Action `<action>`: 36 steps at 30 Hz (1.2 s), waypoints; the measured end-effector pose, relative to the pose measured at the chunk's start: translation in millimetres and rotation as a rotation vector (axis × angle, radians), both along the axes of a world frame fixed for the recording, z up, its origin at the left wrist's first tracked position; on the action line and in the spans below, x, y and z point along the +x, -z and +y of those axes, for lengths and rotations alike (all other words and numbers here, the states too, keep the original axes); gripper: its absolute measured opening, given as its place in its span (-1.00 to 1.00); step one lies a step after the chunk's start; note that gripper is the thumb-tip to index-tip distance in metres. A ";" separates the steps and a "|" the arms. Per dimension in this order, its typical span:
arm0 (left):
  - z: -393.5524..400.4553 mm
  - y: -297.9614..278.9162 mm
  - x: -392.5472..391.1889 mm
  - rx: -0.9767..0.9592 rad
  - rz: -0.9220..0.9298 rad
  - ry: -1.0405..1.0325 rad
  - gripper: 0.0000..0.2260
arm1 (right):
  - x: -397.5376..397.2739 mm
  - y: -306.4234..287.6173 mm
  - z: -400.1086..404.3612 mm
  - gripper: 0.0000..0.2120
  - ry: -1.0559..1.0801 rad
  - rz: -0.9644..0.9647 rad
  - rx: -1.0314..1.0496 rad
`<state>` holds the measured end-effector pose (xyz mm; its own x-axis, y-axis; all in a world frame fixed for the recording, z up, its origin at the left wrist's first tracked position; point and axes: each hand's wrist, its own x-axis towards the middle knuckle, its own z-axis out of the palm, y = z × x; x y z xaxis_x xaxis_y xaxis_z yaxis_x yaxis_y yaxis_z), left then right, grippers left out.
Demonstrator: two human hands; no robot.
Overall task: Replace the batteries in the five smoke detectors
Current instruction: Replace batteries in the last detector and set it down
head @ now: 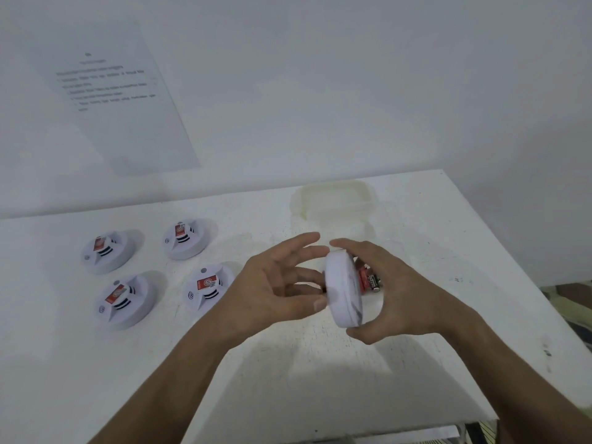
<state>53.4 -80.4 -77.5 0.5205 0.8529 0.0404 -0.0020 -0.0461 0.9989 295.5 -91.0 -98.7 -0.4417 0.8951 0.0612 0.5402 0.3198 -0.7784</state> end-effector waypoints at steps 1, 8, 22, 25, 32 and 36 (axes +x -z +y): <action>-0.4 -1.6 -0.3 0.021 0.006 -0.018 -0.36 | -0.7 0.6 0.3 -0.01 -0.008 0.020 0.007; -6.7 6.8 -2.1 0.279 0.503 0.006 -0.17 | -3.7 6.2 0.2 -0.07 0.048 0.421 -0.046; -7.2 -1.6 -9.7 0.447 0.468 -0.067 -0.30 | -11.6 6.7 -3.5 -0.02 0.023 0.375 -0.100; -7.3 -2.5 -10.7 0.464 0.460 -0.051 -0.35 | -12.7 8.6 -2.4 -0.02 0.003 0.369 -0.115; -9.1 -3.7 -15.0 0.464 0.467 -0.066 -0.33 | -17.2 11.6 0.1 -0.01 -0.003 0.373 -0.111; -8.9 -4.9 -18.1 0.459 0.496 -0.075 -0.29 | -20.5 11.5 1.2 -0.02 -0.018 0.377 -0.103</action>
